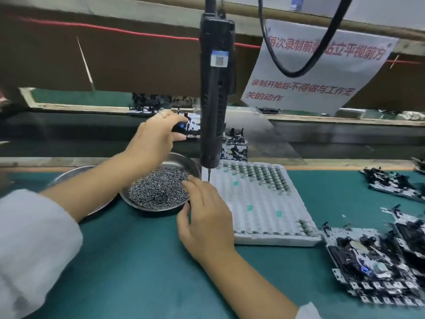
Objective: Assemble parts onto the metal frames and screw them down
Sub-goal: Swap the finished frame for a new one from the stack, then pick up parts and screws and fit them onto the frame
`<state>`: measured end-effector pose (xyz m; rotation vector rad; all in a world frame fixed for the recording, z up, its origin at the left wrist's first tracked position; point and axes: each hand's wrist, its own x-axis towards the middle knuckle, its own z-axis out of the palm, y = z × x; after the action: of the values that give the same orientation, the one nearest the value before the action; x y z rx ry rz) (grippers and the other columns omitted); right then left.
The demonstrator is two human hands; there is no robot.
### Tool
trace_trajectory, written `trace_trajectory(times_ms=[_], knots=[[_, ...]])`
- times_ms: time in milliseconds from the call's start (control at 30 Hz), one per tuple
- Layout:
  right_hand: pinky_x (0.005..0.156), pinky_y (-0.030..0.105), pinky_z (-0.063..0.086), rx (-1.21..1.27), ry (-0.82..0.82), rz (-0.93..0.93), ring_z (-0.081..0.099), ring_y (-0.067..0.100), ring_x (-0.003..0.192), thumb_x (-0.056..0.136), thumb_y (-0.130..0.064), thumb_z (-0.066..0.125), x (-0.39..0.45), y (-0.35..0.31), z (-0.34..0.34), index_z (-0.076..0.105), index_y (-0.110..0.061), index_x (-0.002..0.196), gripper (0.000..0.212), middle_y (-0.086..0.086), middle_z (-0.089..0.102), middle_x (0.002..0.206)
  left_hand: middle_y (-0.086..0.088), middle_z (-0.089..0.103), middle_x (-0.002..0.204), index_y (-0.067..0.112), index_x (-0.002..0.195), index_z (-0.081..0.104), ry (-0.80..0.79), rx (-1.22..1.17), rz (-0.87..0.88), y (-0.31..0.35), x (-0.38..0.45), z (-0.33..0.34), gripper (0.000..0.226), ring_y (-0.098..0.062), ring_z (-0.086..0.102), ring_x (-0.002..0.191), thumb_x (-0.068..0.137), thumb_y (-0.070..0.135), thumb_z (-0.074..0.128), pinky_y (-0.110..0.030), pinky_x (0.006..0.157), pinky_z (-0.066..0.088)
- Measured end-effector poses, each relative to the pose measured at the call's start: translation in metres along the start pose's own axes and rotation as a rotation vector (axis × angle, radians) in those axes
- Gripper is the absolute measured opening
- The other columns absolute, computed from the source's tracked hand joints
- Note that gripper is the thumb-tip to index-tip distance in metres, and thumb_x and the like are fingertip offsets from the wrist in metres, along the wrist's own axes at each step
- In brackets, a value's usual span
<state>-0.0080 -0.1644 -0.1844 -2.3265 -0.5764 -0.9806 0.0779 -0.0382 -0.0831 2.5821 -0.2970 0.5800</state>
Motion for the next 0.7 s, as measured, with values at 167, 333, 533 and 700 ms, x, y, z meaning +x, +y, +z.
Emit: trace_trajectory(times_ms=[167,333,533,700], knots=[[0.090,0.026,0.049,0.035,0.051,0.013,0.061,0.021,0.107,0.078,-0.002,0.059,-0.002,-0.002,-0.001,0.062,-0.001,0.116,0.038,0.009,0.065,0.114,-0.001,0.058,0.118,0.021,0.122,0.057,0.090,0.004,-0.052,-0.034,-0.078,-0.052,0.039,-0.019,0.063,0.096,0.087,0.005,0.062,-0.043,0.090,0.047],[0.091,0.027,0.045,0.421,0.163,0.109,0.055,0.013,0.102,0.089,-0.001,0.047,-0.008,-0.001,-0.005,0.060,-0.005,0.114,0.028,-0.005,0.058,0.110,0.015,0.062,0.105,0.029,0.110,0.056,0.053,-0.029,-0.025,-0.039,-0.175,-0.068,0.030,-0.012,0.061,0.091,0.084,0.017,0.068,-0.029,0.079,0.043],[0.088,0.032,0.048,0.461,-0.111,-0.247,0.059,0.019,0.100,0.096,-0.023,0.046,-0.021,-0.017,-0.014,0.064,-0.002,0.108,0.030,0.008,0.064,0.105,0.020,0.059,0.098,0.030,0.102,0.049,-0.074,0.089,0.135,-0.038,-0.237,-0.055,0.027,-0.007,0.061,0.061,0.080,0.046,0.053,-0.022,0.050,0.045],[0.088,0.036,0.046,0.162,-0.467,-0.571,0.056,0.026,0.101,0.087,-0.045,0.061,-0.026,-0.024,-0.013,0.066,-0.011,0.114,0.044,0.003,0.065,0.110,0.023,0.067,0.101,0.034,0.115,0.053,-0.089,0.118,0.097,-0.051,-0.235,-0.050,0.046,0.002,0.063,0.075,0.079,0.062,0.046,-0.016,0.060,0.048]])
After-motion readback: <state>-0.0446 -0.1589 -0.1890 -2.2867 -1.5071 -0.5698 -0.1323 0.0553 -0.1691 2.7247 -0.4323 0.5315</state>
